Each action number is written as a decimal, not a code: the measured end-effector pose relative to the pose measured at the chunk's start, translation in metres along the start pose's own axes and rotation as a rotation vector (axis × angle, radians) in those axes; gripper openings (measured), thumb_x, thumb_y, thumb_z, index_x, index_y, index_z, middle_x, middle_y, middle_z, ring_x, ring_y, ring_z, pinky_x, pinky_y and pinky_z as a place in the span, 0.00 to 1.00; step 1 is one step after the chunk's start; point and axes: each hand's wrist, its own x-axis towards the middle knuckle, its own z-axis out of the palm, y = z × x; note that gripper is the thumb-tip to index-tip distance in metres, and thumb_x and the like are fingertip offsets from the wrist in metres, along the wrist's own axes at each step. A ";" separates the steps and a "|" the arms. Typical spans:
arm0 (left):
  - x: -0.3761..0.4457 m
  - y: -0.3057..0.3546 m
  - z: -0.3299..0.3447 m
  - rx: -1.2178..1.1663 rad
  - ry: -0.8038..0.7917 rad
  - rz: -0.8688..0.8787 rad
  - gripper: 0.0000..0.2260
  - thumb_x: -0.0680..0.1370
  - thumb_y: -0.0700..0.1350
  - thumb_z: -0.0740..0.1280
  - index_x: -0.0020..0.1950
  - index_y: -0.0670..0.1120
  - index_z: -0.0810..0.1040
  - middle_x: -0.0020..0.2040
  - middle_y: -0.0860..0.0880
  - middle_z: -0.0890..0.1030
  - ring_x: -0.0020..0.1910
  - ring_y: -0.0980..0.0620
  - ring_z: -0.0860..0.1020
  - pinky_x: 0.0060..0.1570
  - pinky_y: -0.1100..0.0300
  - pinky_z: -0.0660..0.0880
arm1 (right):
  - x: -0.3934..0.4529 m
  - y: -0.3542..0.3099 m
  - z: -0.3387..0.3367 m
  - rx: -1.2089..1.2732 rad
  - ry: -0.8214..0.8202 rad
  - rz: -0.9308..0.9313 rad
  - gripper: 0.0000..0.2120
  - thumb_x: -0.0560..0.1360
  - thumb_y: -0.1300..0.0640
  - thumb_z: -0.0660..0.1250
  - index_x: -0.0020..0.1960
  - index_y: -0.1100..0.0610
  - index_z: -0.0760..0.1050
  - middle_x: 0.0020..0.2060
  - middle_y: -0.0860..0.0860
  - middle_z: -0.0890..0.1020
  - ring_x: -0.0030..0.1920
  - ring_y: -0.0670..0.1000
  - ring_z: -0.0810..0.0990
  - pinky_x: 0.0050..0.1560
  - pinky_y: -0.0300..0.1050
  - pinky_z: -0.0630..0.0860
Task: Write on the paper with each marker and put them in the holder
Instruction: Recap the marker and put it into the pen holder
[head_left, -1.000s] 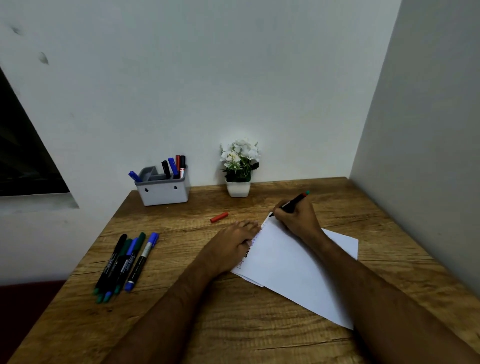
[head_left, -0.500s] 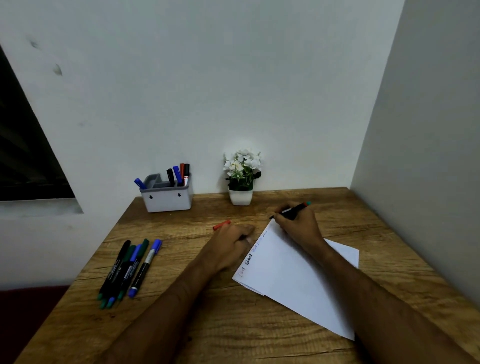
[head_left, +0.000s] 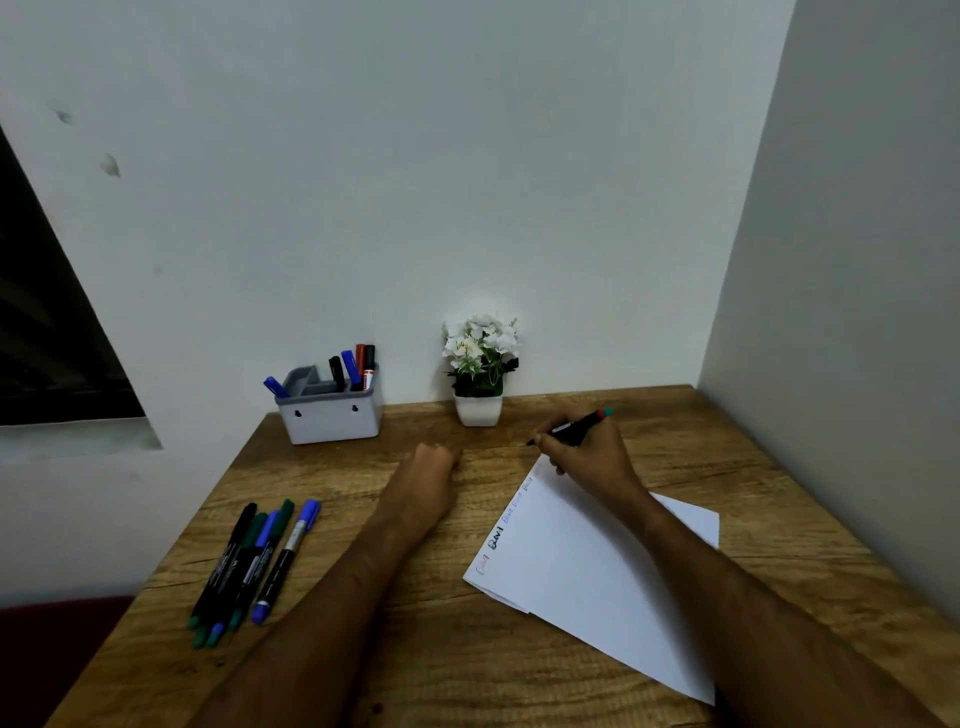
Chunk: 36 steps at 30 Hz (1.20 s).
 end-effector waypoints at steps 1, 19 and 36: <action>0.000 0.000 0.001 0.007 -0.003 -0.007 0.12 0.77 0.36 0.61 0.56 0.45 0.80 0.49 0.43 0.81 0.49 0.44 0.80 0.48 0.51 0.79 | -0.001 0.000 0.000 -0.003 -0.002 -0.007 0.03 0.75 0.65 0.75 0.43 0.60 0.82 0.35 0.58 0.86 0.28 0.51 0.79 0.31 0.45 0.76; -0.006 0.002 -0.022 -0.636 0.330 -0.525 0.06 0.74 0.41 0.73 0.50 0.47 0.85 0.44 0.50 0.85 0.43 0.54 0.82 0.47 0.59 0.79 | -0.023 -0.033 0.034 0.078 -0.199 -0.230 0.08 0.76 0.65 0.71 0.51 0.57 0.87 0.40 0.46 0.88 0.39 0.44 0.85 0.42 0.42 0.81; -0.036 -0.005 -0.043 -1.873 0.176 -0.927 0.13 0.75 0.25 0.63 0.59 0.31 0.76 0.56 0.36 0.80 0.55 0.40 0.81 0.35 0.55 0.83 | -0.048 -0.058 0.070 0.097 -0.302 -0.272 0.05 0.77 0.66 0.71 0.51 0.60 0.84 0.36 0.54 0.85 0.34 0.52 0.85 0.35 0.49 0.83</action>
